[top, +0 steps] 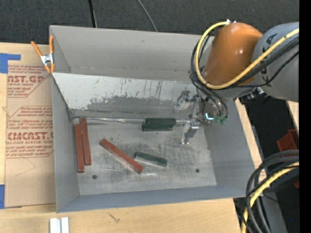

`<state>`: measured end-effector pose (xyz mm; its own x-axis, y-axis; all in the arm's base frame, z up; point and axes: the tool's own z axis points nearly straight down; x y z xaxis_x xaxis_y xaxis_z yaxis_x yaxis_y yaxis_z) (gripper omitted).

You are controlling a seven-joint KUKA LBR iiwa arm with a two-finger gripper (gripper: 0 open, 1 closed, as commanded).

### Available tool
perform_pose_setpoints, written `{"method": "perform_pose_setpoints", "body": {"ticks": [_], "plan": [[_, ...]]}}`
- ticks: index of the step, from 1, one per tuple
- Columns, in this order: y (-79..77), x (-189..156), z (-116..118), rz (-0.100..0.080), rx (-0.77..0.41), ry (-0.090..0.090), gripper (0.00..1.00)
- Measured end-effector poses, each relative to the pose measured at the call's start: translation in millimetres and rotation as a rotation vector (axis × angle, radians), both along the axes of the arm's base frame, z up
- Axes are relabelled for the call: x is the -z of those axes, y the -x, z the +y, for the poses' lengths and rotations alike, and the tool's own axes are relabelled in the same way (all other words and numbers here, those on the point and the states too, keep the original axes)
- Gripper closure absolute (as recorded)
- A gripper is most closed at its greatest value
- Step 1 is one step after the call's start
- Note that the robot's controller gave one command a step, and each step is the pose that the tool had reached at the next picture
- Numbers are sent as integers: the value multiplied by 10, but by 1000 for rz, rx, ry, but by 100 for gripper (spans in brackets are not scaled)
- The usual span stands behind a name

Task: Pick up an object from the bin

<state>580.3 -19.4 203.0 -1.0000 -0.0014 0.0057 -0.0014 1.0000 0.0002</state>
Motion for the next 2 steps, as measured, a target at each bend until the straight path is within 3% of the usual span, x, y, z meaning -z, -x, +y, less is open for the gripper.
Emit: {"method": "perform_pose_setpoints", "body": {"ticks": [1, 2], "plan": [[-17, -45, 0, -8, 0, 0, 0], [152, 375, 81, -13, -60, 1, 0]]}}
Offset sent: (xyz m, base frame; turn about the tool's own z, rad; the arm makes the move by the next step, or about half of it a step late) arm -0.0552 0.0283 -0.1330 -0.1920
